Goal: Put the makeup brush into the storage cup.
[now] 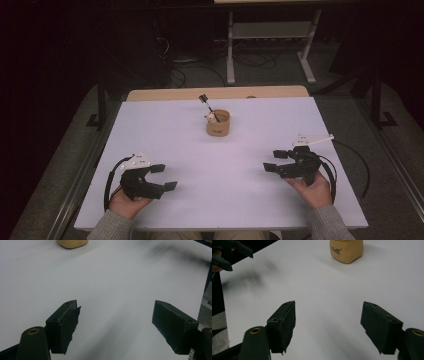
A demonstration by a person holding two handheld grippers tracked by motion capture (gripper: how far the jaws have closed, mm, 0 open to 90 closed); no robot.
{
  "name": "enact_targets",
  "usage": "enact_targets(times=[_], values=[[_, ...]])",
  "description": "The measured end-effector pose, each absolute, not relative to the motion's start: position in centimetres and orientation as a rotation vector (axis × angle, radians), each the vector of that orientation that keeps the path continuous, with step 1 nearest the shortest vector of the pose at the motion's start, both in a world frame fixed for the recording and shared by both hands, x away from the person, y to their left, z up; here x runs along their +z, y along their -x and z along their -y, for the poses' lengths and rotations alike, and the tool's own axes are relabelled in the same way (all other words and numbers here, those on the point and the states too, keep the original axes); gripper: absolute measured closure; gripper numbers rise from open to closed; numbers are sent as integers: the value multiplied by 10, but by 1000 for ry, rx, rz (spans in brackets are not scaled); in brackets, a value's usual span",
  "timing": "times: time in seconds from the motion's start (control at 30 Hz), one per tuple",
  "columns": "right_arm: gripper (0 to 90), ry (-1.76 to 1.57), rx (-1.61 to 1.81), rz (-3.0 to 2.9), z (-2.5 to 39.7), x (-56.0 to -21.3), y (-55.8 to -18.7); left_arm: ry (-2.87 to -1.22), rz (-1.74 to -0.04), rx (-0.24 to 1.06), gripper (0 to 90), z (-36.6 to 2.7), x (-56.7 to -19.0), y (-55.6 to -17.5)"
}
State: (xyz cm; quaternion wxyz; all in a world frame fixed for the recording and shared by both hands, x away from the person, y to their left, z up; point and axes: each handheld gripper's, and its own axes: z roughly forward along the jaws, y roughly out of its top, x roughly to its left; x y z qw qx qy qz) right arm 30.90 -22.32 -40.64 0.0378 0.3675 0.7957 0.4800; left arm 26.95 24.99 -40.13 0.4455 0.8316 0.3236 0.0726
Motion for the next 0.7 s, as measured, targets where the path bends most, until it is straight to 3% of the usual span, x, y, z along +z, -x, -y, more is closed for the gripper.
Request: enact_targets(times=[0.7], values=[[251,-1128,1498,-2410,231,-416,-289,-2071,-811,185,201,-251,-405,-269]])
